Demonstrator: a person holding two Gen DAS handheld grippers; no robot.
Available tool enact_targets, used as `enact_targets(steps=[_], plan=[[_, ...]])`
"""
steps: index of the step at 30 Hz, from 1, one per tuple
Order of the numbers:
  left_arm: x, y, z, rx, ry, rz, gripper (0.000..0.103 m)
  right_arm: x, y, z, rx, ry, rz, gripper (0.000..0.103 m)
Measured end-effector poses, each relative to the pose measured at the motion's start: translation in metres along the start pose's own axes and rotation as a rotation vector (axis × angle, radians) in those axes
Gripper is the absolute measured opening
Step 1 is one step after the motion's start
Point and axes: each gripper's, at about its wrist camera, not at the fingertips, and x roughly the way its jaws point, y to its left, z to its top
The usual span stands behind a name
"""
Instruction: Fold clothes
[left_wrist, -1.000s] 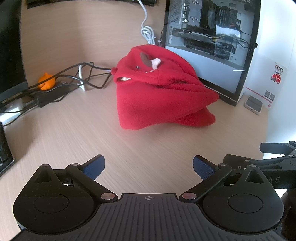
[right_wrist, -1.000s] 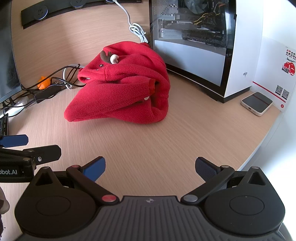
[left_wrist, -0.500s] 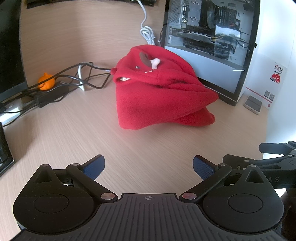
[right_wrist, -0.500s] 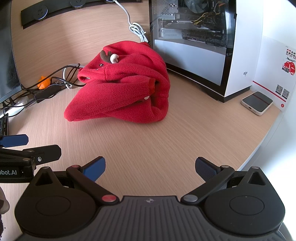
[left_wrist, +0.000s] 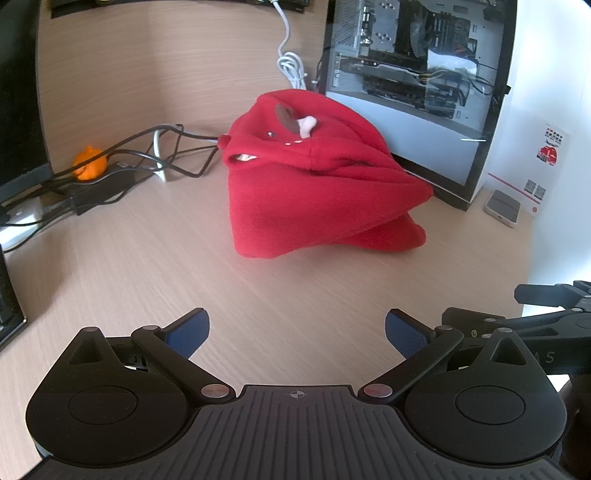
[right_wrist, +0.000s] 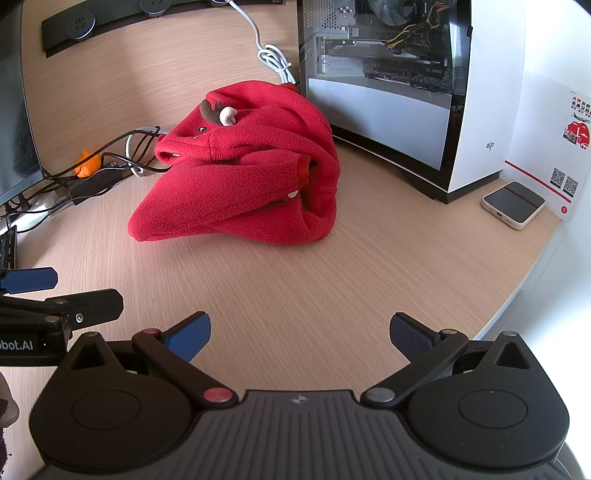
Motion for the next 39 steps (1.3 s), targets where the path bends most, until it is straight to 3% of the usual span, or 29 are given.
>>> enact_targets(steps=[39], plan=[[-0.0041,-0.0077,-0.0005,0.015,0.003,-0.007,0.103,-0.0060,-0.0041,-0.0055,0.015,0.001,-0.006,0.103]])
